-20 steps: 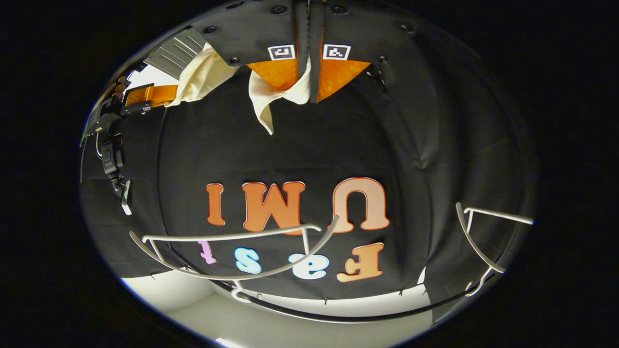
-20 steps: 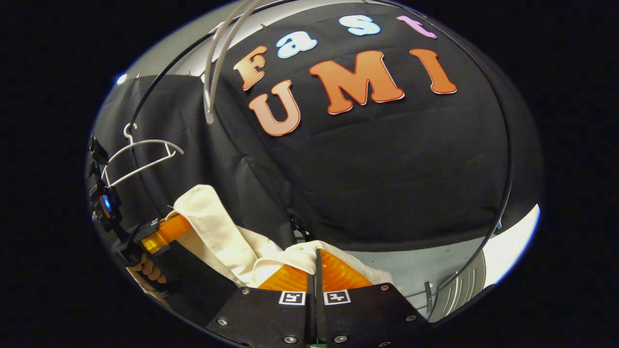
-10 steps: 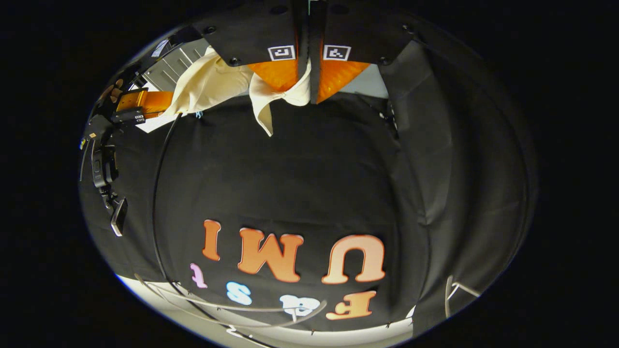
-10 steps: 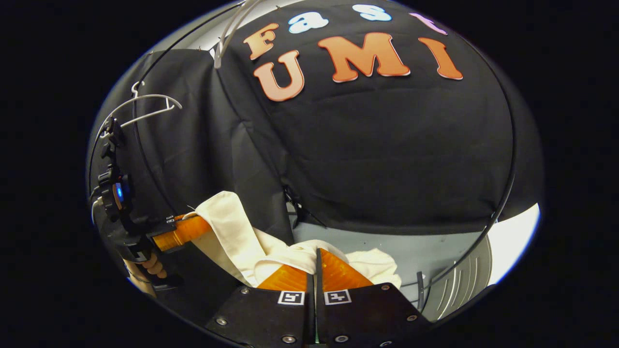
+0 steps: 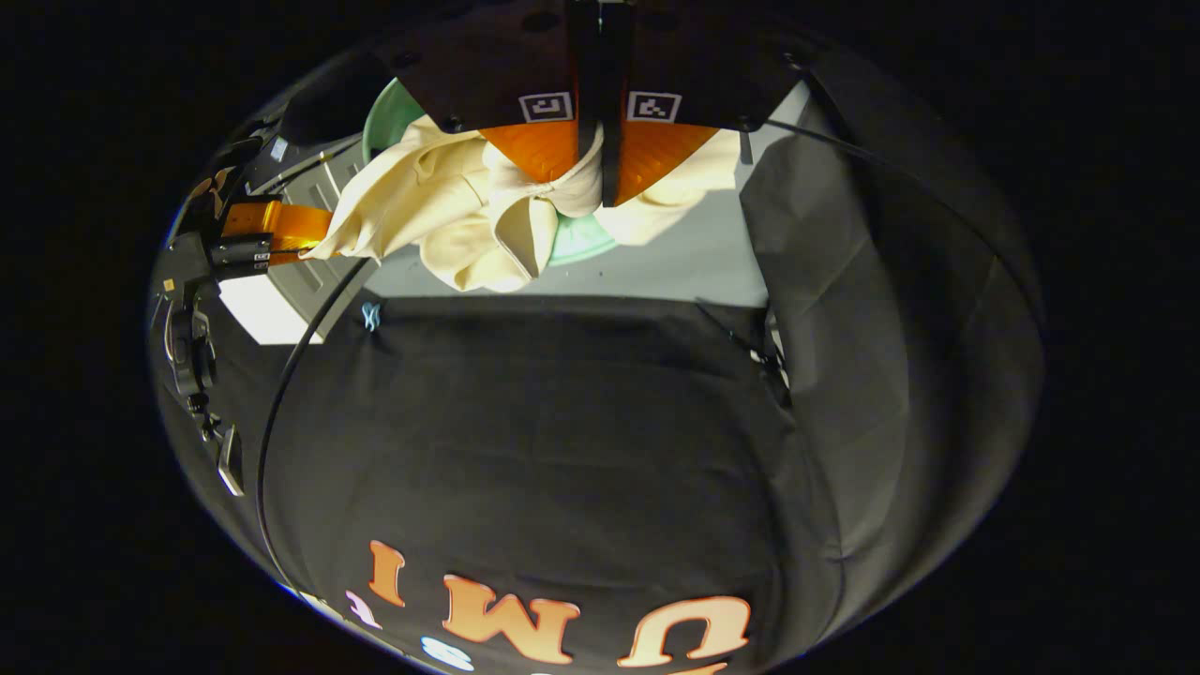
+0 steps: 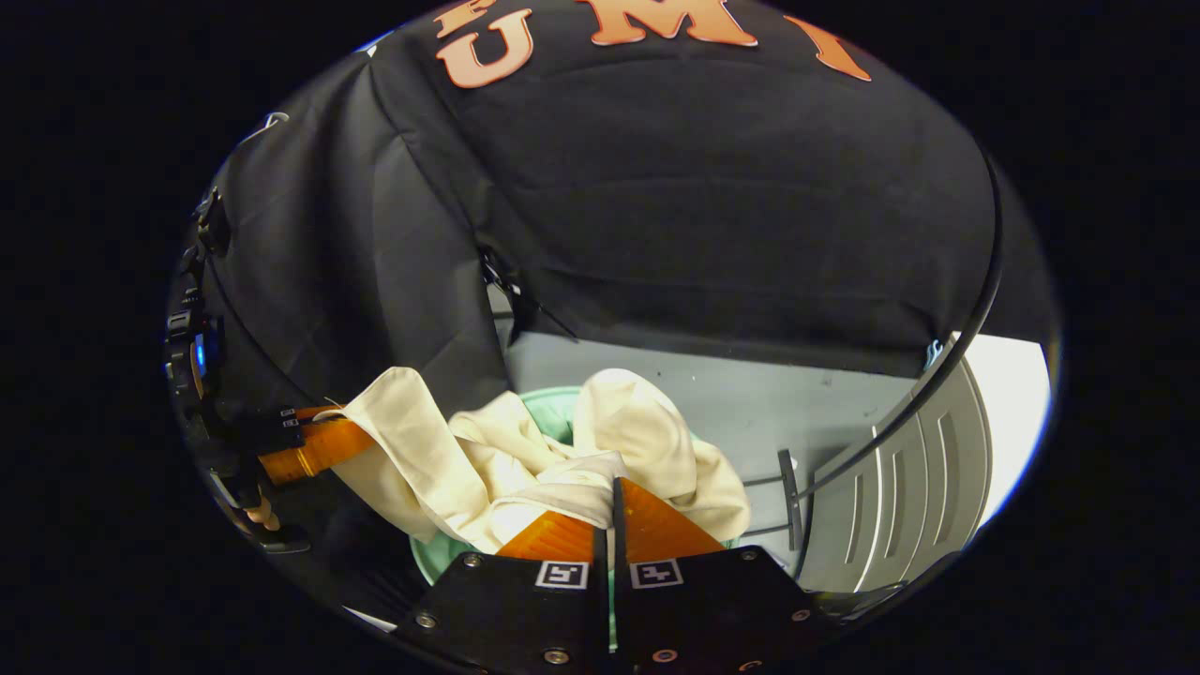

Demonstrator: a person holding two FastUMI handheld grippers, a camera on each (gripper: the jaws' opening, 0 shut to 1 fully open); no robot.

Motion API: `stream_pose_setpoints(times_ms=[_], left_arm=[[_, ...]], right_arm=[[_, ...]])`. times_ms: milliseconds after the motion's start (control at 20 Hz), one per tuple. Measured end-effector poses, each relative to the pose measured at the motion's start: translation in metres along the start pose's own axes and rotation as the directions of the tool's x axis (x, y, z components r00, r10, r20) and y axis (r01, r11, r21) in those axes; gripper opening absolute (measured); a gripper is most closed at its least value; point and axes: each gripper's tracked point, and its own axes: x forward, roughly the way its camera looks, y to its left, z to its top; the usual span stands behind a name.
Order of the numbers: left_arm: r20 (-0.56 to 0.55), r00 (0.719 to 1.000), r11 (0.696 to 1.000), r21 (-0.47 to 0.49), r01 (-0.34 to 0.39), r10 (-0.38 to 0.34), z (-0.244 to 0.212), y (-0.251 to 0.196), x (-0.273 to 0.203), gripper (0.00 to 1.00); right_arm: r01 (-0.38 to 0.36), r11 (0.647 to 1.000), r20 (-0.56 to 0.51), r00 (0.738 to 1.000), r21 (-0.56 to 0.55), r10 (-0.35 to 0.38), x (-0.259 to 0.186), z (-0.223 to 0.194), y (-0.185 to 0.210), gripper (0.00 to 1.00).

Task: Grasp the clothes on the hanger with both hands and then place them into the laundry hamper below.

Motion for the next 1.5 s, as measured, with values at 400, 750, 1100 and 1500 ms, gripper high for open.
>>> stream_pose_setpoints(times_ms=[400,750,1100,1500], left_arm=[[-0.197,0.980,1.000,-0.021,-0.020,0.016,-0.067,-0.015,0.052,0.08],[-0.320,0.947,1.000,-0.008,-0.031,0.026,-0.130,-0.025,0.069,0.08],[-0.313,0.950,1.000,-0.030,0.006,-0.015,-0.128,-0.051,0.078,0.08],[-0.304,0.951,0.995,-0.094,0.021,-0.048,-0.124,-0.058,0.066,0.36]], right_arm=[[0.019,0.998,-0.202,0.979,0.068,-0.005,0.067,-0.078,-0.008,0.07],[0.023,0.992,-0.209,0.978,0.120,0.003,0.071,-0.073,-0.006,0.03],[0.028,0.990,-0.208,0.978,0.142,0.002,0.062,-0.070,-0.008,0.02],[0.041,0.987,-0.205,0.979,0.155,-0.009,0.050,-0.065,-0.007,0.07]])
